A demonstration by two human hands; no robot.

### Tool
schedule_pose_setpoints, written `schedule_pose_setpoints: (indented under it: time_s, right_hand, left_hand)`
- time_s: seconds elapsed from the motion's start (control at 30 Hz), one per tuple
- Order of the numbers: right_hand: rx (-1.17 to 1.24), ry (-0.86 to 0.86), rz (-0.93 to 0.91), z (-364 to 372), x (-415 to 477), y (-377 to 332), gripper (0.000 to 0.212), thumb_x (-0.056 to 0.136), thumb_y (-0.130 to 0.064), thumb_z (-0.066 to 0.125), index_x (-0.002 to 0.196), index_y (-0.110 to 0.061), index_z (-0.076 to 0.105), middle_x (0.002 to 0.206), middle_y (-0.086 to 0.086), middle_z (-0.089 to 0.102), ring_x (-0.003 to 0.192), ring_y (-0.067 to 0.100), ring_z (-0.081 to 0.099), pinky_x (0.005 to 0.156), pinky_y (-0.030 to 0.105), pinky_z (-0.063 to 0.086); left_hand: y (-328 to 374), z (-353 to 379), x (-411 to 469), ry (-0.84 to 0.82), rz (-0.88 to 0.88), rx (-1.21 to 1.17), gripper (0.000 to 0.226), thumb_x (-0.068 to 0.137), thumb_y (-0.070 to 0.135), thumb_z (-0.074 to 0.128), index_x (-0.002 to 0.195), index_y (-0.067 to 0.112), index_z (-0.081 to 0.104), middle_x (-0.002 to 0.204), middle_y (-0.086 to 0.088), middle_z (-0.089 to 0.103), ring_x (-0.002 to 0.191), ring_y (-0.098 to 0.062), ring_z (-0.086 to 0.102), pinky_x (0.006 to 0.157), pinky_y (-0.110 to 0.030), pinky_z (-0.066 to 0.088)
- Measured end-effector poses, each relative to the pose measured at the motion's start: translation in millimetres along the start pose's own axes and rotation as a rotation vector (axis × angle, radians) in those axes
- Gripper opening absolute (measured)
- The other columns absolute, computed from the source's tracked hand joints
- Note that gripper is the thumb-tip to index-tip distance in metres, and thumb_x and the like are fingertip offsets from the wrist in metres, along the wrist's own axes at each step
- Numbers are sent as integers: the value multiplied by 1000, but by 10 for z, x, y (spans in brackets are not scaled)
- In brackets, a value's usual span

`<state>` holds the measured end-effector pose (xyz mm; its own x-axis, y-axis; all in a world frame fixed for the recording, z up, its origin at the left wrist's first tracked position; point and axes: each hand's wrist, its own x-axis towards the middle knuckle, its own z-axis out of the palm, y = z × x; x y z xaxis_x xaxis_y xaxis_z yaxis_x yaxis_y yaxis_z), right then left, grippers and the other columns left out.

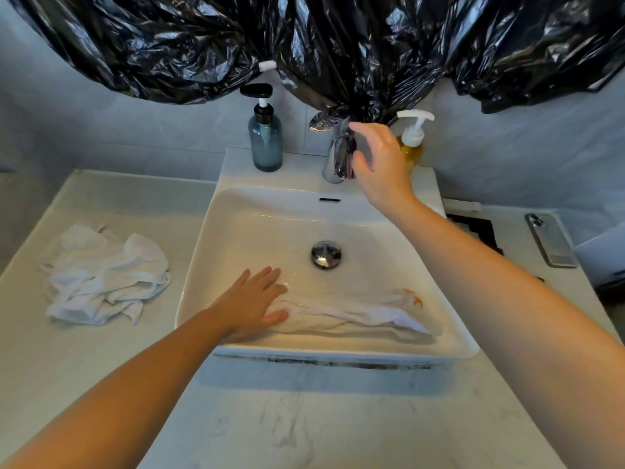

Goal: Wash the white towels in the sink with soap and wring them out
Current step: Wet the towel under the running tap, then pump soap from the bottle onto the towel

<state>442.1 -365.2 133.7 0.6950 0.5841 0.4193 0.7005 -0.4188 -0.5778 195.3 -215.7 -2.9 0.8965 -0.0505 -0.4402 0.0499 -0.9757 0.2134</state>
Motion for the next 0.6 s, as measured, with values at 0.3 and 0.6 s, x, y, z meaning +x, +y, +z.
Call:
schedule_pose_setpoints:
  time_s: [0.3,0.6]
  right_hand:
    - [389,225,814,-109,-264,970,77,87,-24,75,149,-18,30,143,5,43,132,20,43,99,26,39]
    - [461,113,791,-26,142,1104,95,79,-23,83,154,-24,24,149,2,41,136,24,42,114,44,37]
  left_hand:
    - [-61,38,54,42,11,-51,61,97,64,28,149,32,32,166,3,6,152,-14,1,121,-41,-3]
    - [-59,66,64,66,-23,-81,56,97,63,32,146,36,34,165,9,7,151,-10,1,120,-36,-6]
